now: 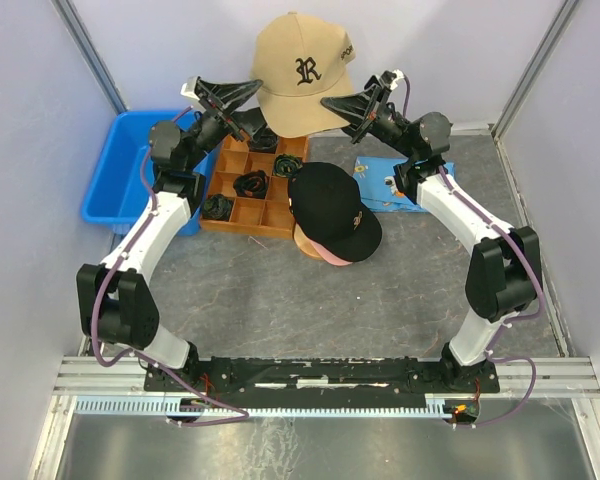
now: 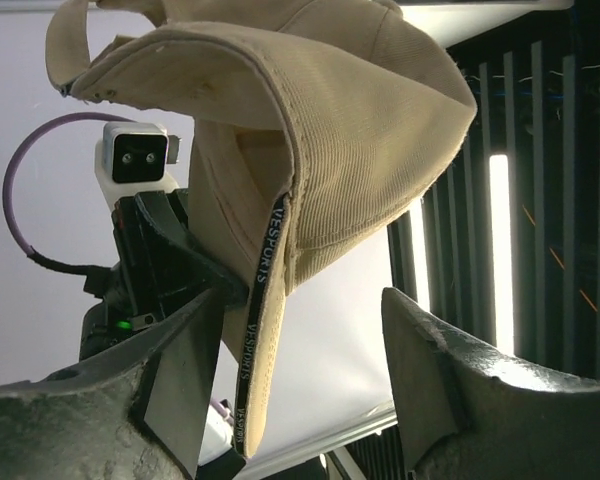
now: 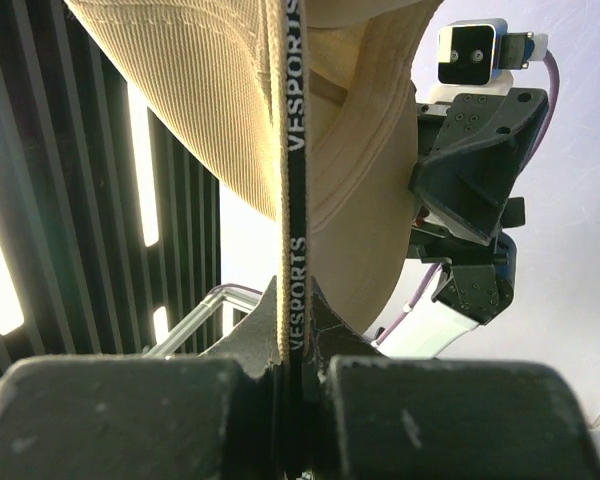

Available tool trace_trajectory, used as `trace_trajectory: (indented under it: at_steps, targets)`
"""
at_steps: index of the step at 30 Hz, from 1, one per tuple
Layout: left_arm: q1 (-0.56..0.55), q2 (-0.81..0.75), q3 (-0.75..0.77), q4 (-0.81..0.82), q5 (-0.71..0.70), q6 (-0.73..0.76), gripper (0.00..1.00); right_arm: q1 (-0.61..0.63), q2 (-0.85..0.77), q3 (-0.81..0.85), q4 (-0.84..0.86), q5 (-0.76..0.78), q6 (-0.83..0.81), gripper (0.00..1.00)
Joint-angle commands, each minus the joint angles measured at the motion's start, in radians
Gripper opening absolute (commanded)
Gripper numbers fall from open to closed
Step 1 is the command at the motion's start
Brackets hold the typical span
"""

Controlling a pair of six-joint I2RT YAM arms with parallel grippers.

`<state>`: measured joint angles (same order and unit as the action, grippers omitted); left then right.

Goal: Stack the hats

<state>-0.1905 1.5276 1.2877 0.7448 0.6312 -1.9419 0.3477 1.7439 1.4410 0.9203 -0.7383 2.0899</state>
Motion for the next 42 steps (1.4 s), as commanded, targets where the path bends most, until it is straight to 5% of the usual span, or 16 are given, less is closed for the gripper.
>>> trace_trajectory:
  at_steps: [1,4,9,12,15,21,23,29,42]
  targets:
    - [-0.025,-0.020,0.057,-0.036,0.014,0.081,0.61,0.002,-0.060,-0.010,0.044,0.000,0.269,0.00]
    - [-0.033,-0.017,0.064,-0.068,0.012,0.102,0.38,0.002,-0.064,-0.024,0.048,0.003,0.269,0.00]
    - [-0.050,0.006,0.084,-0.074,0.017,0.106,0.22,0.002,-0.071,-0.047,0.048,-0.001,0.268,0.00]
    - [-0.070,0.026,0.084,-0.042,0.014,0.090,0.04,0.002,-0.070,-0.059,0.057,0.002,0.268,0.00]
    - [-0.080,0.021,0.055,0.003,-0.033,0.087,0.03,-0.003,-0.064,-0.054,0.061,-0.002,0.257,0.00]
    - [-0.081,-0.014,0.087,-0.078,-0.158,0.263,0.03,-0.092,-0.109,-0.046,-0.082,-0.051,0.111,0.36]
    - [-0.080,-0.030,0.098,-0.109,-0.215,0.336,0.03,-0.141,-0.148,-0.041,-0.206,-0.082,0.006,0.44]
    - [-0.113,-0.064,0.189,-0.298,-0.377,0.614,0.03,-0.202,-0.290,0.006,-0.775,-0.075,-0.410,0.49]
    - [-0.294,-0.123,0.227,-0.398,-0.674,0.965,0.03,-0.086,-0.443,-0.150,-0.872,0.165,-0.251,0.58]
